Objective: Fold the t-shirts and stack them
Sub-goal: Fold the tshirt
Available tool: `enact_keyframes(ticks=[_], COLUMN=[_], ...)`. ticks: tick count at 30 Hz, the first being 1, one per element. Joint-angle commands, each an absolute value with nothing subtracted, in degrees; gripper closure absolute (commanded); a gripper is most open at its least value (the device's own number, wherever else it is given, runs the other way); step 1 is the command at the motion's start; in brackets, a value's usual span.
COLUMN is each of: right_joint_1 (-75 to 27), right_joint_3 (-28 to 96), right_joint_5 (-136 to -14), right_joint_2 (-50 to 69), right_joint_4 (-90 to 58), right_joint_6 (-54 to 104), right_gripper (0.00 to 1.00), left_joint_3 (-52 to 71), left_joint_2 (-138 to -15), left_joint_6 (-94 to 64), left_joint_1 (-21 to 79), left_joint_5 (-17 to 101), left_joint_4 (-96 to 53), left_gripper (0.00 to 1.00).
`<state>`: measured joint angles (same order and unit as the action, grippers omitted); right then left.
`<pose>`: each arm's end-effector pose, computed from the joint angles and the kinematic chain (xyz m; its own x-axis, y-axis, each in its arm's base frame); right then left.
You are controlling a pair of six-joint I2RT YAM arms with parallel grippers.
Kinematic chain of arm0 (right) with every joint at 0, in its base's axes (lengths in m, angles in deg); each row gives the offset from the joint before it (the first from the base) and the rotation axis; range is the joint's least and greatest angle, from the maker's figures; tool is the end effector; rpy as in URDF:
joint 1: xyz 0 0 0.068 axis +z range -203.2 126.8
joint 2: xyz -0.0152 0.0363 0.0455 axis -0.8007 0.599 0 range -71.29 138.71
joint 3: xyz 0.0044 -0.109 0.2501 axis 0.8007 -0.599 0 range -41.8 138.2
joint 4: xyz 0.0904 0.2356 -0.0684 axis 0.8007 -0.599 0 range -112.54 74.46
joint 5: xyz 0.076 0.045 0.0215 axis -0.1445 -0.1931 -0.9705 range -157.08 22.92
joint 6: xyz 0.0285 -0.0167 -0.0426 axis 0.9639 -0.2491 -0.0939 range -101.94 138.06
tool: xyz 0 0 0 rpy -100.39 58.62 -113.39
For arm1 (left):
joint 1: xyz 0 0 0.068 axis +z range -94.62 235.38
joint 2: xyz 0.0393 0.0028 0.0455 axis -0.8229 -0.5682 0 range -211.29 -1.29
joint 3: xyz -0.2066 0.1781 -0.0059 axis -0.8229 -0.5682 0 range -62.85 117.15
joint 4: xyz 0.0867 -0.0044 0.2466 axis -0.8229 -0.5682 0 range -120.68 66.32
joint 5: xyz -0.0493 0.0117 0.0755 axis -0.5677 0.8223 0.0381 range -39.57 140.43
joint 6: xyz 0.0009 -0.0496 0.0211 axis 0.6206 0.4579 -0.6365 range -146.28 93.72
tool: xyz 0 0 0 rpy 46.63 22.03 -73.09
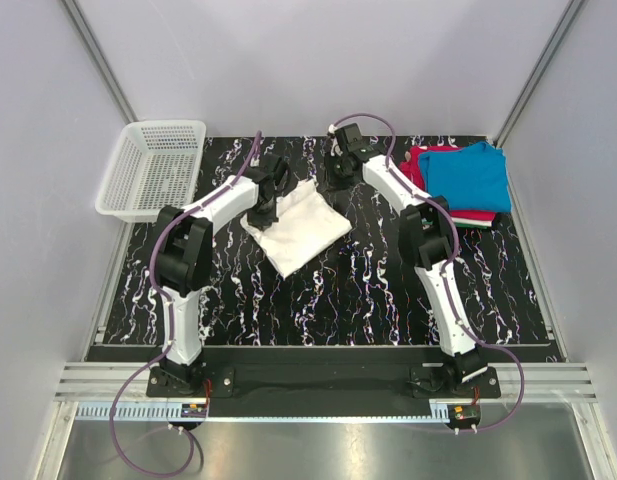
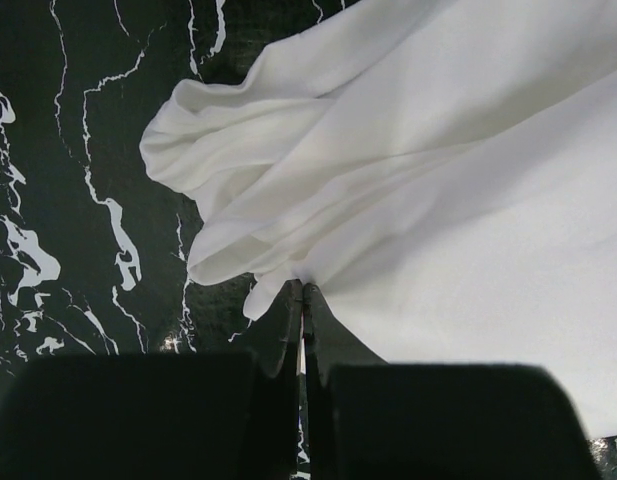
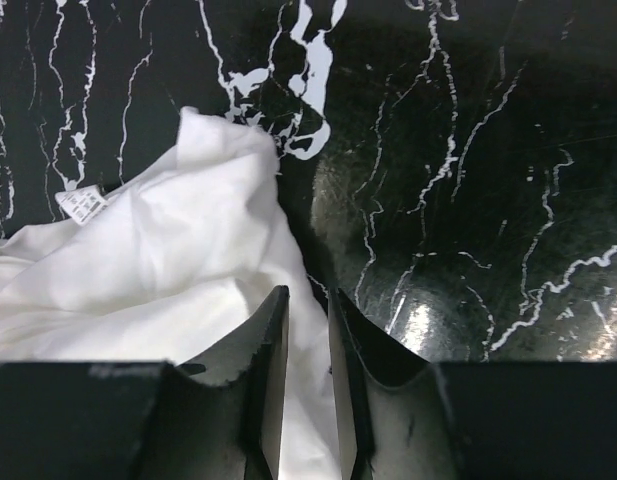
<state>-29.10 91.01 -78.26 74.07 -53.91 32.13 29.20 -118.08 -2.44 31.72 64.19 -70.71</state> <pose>0.5067 0.2342 0.1843 -0.8119 -0.1020 -0.5749 -0.3246 0.8973 0.2991 0.3887 -0.1610 0.1980 -0.9258 -0.0230 -0.3774 -0.0574 0.9951 0.0803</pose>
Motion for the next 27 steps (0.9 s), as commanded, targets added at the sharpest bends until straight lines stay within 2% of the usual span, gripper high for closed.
enact_keyframes(ticks=[1, 6, 13, 20, 21, 22, 25, 27], right_joint_1=[-30.2, -30.5, -30.5, -30.4, -30.4, -30.3, -30.4, -30.4], right_joint_3=[92.6, 90.1, 85.6, 77.0, 76.6, 76.1, 74.7, 73.2], right_joint_5=[-75.6, -76.5, -81.8, -82.8, -83.2, -83.3, -85.4, -88.3], right_joint_2=[68.2, 61.6, 53.3, 47.9, 47.4, 47.2, 47.1, 47.1], right_joint_4=[-52.5, -53.2, -53.6, -53.9, -53.8, -53.6, -53.4, -52.6], right_joint_6=[30.5, 30.6, 32.7, 33.1, 33.2, 33.1, 33.9, 34.5], right_gripper=[0.71, 0.72, 0.74, 0.74, 0.74, 0.74, 0.76, 0.76], left_joint_3=[30.0, 28.4, 31.6, 35.1, 34.9, 34.5, 34.7, 35.4], left_joint_2=[-115.1, -110.8, -103.6, -104.3, -104.7, -104.9, -105.5, -105.6], left_joint_6=[-2.3, -2.3, -2.0, -2.7, -2.8, -2.8, -2.2, -2.0], left_joint_1=[32.0, 32.3, 33.1, 33.1, 33.1, 33.1, 33.1, 33.1], left_joint_5=[66.7, 68.6, 70.2, 70.5, 70.9, 71.4, 71.6, 67.4], left_joint_4=[-73.1, -73.7, -76.6, -81.3, -81.3, -81.3, -81.1, -80.5], left_gripper=[1.0, 1.0, 0.93, 0.86, 0.83, 0.69, 0.63, 0.62])
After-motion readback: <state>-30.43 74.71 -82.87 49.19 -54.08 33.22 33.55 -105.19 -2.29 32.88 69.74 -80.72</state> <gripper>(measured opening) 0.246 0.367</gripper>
